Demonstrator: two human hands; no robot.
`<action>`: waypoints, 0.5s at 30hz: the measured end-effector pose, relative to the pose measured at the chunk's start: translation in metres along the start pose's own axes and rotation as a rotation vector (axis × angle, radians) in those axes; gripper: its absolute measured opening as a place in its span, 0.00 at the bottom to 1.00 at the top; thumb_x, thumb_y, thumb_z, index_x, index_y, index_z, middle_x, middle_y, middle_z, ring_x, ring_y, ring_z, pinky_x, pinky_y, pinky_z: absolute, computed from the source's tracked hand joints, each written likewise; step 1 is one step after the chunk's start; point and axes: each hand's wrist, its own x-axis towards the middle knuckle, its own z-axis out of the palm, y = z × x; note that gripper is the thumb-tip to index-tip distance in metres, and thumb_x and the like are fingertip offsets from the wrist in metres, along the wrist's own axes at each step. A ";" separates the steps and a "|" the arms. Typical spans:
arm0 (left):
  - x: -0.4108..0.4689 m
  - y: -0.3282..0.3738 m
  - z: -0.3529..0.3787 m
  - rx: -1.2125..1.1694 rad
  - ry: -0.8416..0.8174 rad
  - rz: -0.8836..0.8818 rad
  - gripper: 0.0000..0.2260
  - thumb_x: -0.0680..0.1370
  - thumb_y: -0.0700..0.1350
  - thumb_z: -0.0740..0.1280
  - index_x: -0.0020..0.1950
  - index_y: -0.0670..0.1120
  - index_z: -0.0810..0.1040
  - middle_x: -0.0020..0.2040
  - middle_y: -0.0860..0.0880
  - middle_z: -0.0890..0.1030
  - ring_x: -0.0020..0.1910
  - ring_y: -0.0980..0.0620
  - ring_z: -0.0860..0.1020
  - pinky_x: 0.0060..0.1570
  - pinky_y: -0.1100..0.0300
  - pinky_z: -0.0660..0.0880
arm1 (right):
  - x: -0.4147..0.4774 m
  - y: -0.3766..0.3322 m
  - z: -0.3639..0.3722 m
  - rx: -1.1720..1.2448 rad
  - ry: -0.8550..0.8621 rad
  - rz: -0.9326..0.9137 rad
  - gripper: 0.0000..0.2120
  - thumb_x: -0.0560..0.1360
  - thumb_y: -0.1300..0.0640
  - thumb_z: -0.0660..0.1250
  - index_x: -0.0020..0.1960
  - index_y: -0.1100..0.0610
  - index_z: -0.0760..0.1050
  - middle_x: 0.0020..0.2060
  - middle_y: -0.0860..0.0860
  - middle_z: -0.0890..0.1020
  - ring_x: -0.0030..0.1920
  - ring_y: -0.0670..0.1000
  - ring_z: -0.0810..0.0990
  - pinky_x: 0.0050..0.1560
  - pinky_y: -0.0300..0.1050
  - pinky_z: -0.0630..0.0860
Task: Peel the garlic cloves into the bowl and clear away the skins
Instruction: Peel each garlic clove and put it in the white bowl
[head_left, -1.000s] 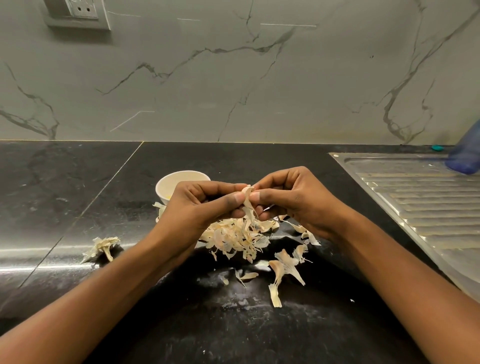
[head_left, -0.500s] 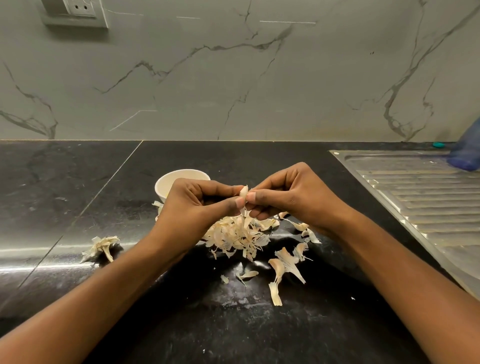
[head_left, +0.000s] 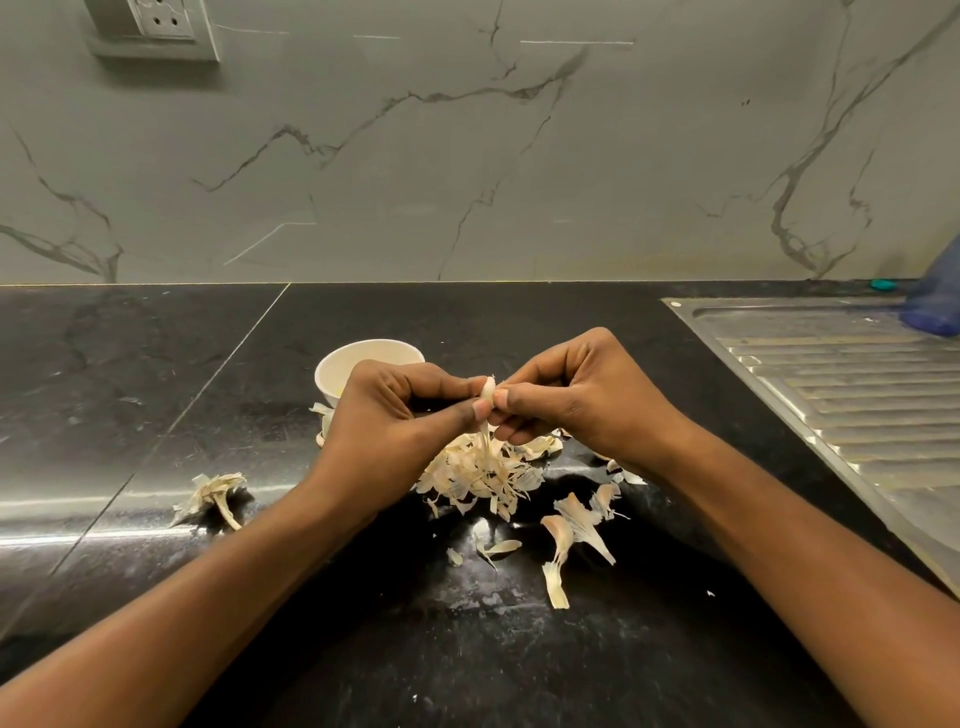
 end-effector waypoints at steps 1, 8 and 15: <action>0.000 0.000 0.000 -0.003 0.003 0.005 0.08 0.74 0.36 0.77 0.53 0.41 0.88 0.47 0.46 0.89 0.49 0.47 0.88 0.51 0.54 0.85 | 0.000 0.000 0.001 -0.004 0.011 -0.009 0.06 0.78 0.63 0.75 0.51 0.67 0.86 0.42 0.60 0.89 0.44 0.61 0.89 0.45 0.46 0.87; 0.000 0.002 -0.001 -0.083 -0.015 0.011 0.10 0.74 0.37 0.76 0.55 0.39 0.87 0.48 0.45 0.89 0.49 0.45 0.88 0.50 0.57 0.84 | -0.001 -0.003 -0.002 0.016 0.026 -0.015 0.07 0.77 0.64 0.75 0.52 0.68 0.86 0.43 0.61 0.89 0.43 0.60 0.89 0.44 0.45 0.87; 0.001 0.001 -0.002 -0.089 -0.056 0.031 0.09 0.73 0.37 0.76 0.54 0.39 0.87 0.49 0.45 0.89 0.50 0.45 0.88 0.51 0.57 0.84 | -0.002 -0.003 -0.008 0.054 -0.054 0.044 0.10 0.76 0.63 0.76 0.53 0.68 0.85 0.46 0.62 0.89 0.47 0.61 0.89 0.47 0.46 0.87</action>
